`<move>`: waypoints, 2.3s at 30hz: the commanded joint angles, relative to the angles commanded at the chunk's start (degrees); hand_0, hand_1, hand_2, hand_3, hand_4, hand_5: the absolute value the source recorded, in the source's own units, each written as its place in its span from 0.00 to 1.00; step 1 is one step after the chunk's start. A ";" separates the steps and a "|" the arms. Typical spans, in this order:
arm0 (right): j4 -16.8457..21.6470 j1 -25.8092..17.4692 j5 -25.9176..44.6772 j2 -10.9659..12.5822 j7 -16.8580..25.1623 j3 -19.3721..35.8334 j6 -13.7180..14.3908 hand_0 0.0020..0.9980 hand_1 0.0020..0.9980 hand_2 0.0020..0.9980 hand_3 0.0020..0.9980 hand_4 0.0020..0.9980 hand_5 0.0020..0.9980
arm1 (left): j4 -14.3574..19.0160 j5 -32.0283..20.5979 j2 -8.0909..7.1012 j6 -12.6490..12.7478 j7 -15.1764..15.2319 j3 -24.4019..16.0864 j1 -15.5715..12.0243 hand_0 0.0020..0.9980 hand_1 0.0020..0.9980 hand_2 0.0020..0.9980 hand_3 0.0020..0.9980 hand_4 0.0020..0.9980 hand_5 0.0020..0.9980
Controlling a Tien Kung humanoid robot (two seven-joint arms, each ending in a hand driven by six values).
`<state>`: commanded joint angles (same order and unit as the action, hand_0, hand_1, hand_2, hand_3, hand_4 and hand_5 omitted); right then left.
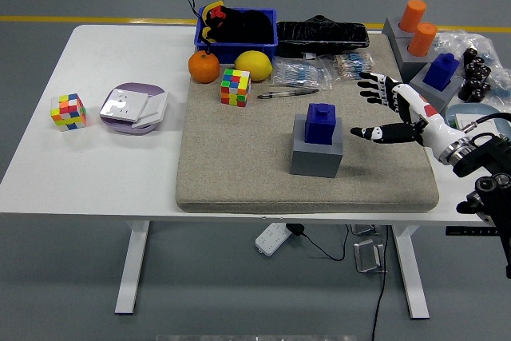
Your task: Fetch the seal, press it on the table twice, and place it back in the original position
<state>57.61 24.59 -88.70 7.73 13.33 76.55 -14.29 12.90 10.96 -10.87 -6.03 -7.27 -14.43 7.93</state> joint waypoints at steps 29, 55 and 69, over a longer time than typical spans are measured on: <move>-2.93 3.00 4.98 -1.26 3.35 -11.29 4.44 0.77 0.72 0.73 0.79 0.97 0.00 | 0.04 -0.75 -0.04 -0.51 0.13 1.37 0.20 0.82 0.82 0.79 0.84 0.80 0.41; -5.83 3.80 5.38 -1.82 5.14 -14.25 8.90 0.61 0.55 0.59 0.69 0.74 0.00 | -0.05 -0.63 0.44 -0.59 0.12 1.26 0.18 0.82 0.82 0.79 0.84 0.80 0.41; -5.64 3.52 6.87 -1.57 6.45 -14.90 12.41 0.47 0.39 0.40 0.43 0.61 0.00 | -0.05 -0.62 0.55 -0.61 0.13 1.16 0.15 0.82 0.82 0.79 0.84 0.80 0.42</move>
<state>51.97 28.11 -81.83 6.17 19.78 61.65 -1.88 12.86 10.34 -10.31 -6.65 -7.14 -13.27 8.08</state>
